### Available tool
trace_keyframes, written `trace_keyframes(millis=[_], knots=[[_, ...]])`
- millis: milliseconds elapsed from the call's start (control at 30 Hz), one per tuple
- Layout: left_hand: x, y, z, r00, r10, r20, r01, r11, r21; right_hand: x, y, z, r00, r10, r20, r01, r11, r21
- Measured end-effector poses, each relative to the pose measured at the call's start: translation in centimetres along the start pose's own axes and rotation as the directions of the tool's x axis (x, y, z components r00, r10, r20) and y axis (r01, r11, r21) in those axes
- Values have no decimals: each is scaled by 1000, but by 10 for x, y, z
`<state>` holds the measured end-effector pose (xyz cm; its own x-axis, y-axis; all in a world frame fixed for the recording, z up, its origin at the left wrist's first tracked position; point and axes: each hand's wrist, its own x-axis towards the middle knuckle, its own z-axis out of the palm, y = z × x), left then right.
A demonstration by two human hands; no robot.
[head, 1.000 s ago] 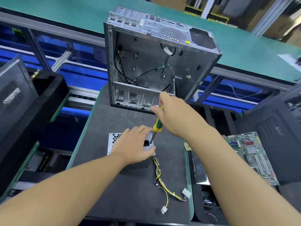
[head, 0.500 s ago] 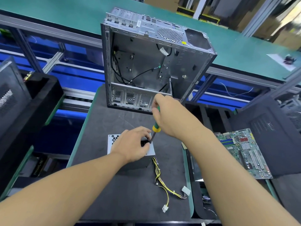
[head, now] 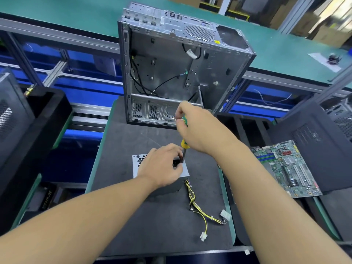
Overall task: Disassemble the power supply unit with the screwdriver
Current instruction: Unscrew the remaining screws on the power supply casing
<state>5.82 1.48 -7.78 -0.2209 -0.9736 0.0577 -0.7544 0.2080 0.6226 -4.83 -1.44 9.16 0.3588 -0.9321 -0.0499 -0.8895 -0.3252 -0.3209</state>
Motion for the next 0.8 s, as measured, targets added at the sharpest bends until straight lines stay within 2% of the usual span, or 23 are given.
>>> trace_keyframes(millis=[100,267,467,667,800], knots=[[0,-1,1,1000,2,-3,-2,1000,-11,-3,0,-4,996,81,32,-84,993,78],[1,-2,1,1000,-10,3,10,999,-41,-6,2,-9,983,182,33,-182,983,-2],[3,0,-1,1000,-16,25,18,999,-42,-4,6,-10,984,176,-3,-175,982,-64],[4,-1,0,1000,-15,15,15,1000,-25,-2,2,-15,968,170,186,-185,981,64],[2,1,0,1000,-8,4,8,1000,-6,-4,2,-13,980,187,75,-184,982,-45]])
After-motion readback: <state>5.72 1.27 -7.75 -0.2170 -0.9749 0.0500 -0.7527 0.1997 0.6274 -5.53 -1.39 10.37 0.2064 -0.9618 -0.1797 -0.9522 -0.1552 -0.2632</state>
